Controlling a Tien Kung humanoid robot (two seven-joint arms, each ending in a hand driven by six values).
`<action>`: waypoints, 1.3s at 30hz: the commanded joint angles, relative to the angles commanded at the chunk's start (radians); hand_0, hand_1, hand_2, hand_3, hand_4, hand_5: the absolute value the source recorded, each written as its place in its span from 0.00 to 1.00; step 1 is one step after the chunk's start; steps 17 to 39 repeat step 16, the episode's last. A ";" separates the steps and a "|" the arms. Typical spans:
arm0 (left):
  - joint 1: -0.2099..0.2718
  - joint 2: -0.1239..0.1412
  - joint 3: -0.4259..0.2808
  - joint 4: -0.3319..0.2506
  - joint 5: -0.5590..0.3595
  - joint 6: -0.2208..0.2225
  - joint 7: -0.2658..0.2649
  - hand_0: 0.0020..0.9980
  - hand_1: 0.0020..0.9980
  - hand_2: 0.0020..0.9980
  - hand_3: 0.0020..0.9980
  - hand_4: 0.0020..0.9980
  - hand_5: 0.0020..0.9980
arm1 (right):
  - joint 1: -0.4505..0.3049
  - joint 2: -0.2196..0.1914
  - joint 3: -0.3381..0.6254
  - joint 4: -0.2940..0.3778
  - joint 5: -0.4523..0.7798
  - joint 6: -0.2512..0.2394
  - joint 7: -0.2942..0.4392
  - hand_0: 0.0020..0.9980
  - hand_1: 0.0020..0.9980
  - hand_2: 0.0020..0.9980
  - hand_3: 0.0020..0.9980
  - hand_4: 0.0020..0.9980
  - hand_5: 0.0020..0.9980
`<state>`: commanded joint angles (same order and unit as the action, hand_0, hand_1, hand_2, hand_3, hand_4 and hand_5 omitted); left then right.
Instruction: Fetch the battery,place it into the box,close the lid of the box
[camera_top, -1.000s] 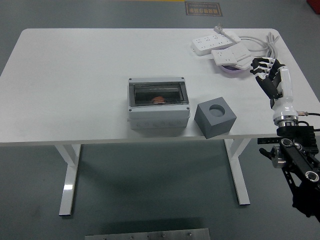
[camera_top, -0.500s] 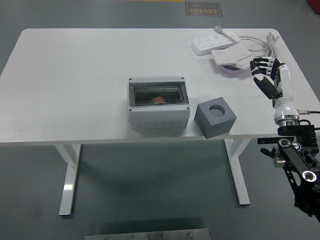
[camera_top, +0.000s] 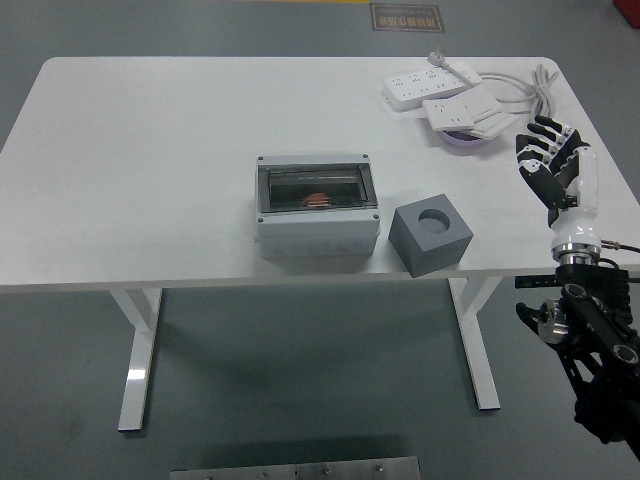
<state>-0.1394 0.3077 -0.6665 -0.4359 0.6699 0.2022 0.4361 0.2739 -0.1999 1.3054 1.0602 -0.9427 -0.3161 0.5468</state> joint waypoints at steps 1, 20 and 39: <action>0.000 0.000 0.000 0.000 0.000 0.000 0.000 0.71 0.74 0.58 0.50 0.29 0.00 | 0.000 0.000 -0.001 -0.001 0.011 0.003 0.003 0.47 0.52 0.52 0.60 0.62 0.13; 0.004 -0.002 0.002 -0.001 -0.003 0.001 0.002 0.71 0.74 0.58 0.50 0.28 0.00 | 0.000 0.001 -0.018 0.002 0.045 0.005 0.008 0.44 0.48 0.46 0.51 0.53 0.24; 0.004 -0.002 0.002 -0.001 -0.003 0.001 0.002 0.71 0.74 0.58 0.50 0.28 0.00 | 0.000 0.001 -0.018 0.002 0.045 0.005 0.008 0.44 0.48 0.46 0.51 0.53 0.24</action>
